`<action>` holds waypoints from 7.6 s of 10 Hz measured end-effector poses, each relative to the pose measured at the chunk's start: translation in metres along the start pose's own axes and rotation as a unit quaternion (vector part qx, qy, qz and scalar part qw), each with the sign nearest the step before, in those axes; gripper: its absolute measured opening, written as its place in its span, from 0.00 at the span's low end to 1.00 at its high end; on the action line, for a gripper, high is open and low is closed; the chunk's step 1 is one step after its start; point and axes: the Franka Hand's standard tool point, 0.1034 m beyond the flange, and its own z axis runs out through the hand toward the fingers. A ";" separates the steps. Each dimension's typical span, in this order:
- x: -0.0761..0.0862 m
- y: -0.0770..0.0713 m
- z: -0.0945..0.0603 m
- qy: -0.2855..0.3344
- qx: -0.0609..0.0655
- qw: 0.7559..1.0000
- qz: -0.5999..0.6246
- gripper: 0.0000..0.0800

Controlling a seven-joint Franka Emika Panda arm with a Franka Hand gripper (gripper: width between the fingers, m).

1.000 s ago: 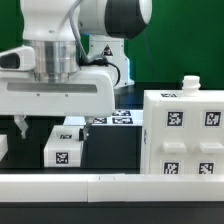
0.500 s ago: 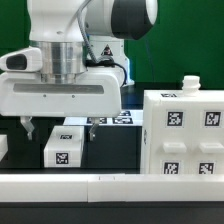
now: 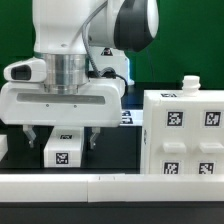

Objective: Assemble cabinet

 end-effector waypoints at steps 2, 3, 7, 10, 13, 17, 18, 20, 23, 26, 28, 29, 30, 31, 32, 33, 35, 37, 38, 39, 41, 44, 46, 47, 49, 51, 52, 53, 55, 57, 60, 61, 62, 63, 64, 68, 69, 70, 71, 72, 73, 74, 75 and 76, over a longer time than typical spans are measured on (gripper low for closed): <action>0.000 0.000 0.000 0.000 0.000 1.000 0.000 0.85; 0.000 0.000 0.000 0.000 0.000 1.000 0.000 0.69; 0.007 -0.003 -0.016 -0.007 0.003 1.000 -0.005 0.70; 0.037 -0.026 -0.099 -0.033 0.021 0.999 -0.021 0.70; 0.040 -0.056 -0.130 -0.033 0.019 0.999 -0.006 0.70; 0.053 -0.062 -0.146 -0.037 0.013 0.999 -0.010 0.70; 0.071 -0.076 -0.167 -0.034 0.016 0.999 -0.011 0.70; 0.103 -0.118 -0.191 -0.023 0.018 1.000 0.011 0.70; 0.117 -0.150 -0.201 -0.013 0.023 0.999 0.028 0.70; 0.117 -0.153 -0.198 -0.013 0.022 0.999 0.034 0.70; 0.118 -0.174 -0.184 -0.010 0.021 0.999 0.036 0.70; 0.119 -0.179 -0.178 -0.009 0.020 0.999 0.036 0.70; 0.118 -0.181 -0.174 -0.011 0.019 0.999 0.035 0.70; 0.117 -0.181 -0.172 -0.012 0.019 0.999 0.034 0.70; 0.117 -0.182 -0.168 -0.013 0.018 0.999 0.035 0.70; 0.117 -0.185 -0.162 -0.013 0.018 0.999 0.034 0.70; 0.118 -0.185 -0.159 -0.009 0.016 0.999 0.036 0.70; 0.119 -0.184 -0.152 -0.005 0.015 0.999 0.036 0.70; 0.120 -0.184 -0.152 -0.001 0.015 0.999 0.036 0.70; 0.123 -0.184 -0.152 0.008 0.016 0.999 0.036 0.70; 0.125 -0.184 -0.152 0.018 0.017 0.999 0.037 0.70; 0.127 -0.184 -0.152 0.024 0.017 0.999 0.037 0.70; 0.127 -0.184 -0.152 0.024 0.017 0.999 0.037 0.70; 0.127 -0.184 -0.152 0.024 0.017 0.999 0.037 0.70; 0.127 -0.183 -0.152 0.023 0.018 0.998 0.054 0.70; 0.128 -0.182 -0.151 0.027 0.020 0.989 0.143 0.70; 0.129 -0.181 -0.151 0.030 0.023 0.978 0.207 0.70; 0.130 -0.179 -0.151 0.032 0.025 0.963 0.268 0.70; 0.134 -0.178 -0.152 0.047 0.046 0.919 0.388 0.70; 0.135 -0.177 -0.152 0.045 0.047 0.904 0.423 0.70; 0.116 -0.172 -0.149 0.010 0.074 0.809 0.583 0.70; 0.110 -0.173 -0.148 0.010 0.073 0.811 0.580 0.70; 0.110 -0.173 -0.149 0.010 0.074 0.812 0.579 0.70; 0.110 -0.173 -0.148 0.010 0.074 0.812 0.579 0.70; 0.110 -0.173 -0.147 0.009 0.073 0.812 0.579 0.91; 0.097 -0.175 -0.161 -0.030 0.055 0.864 0.500 0.99; 0.095 -0.174 -0.169 -0.035 0.056 0.879 0.472 1.00; 0.094 -0.173 -0.178 -0.038 0.061 0.903 0.424 0.99; 0.095 -0.174 -0.182 -0.034 0.066 0.932 0.354 0.99; 0.095 -0.176 -0.180 -0.032 0.068 0.946 0.317 0.99; 0.095 -0.175 -0.180 -0.031 0.068 0.951 0.301 0.99; 0.095 -0.175 -0.179 -0.028 0.069 0.964 0.256 0.99; 0.095 -0.177 -0.179 -0.023 0.065 0.977 0.203 0.99; 0.094 -0.189 -0.178 -0.015 0.056 0.990 0.131 0.99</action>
Offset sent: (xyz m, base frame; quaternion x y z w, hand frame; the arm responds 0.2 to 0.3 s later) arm 0.0000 0.0000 0.0000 0.0000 0.0000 0.0000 1.0000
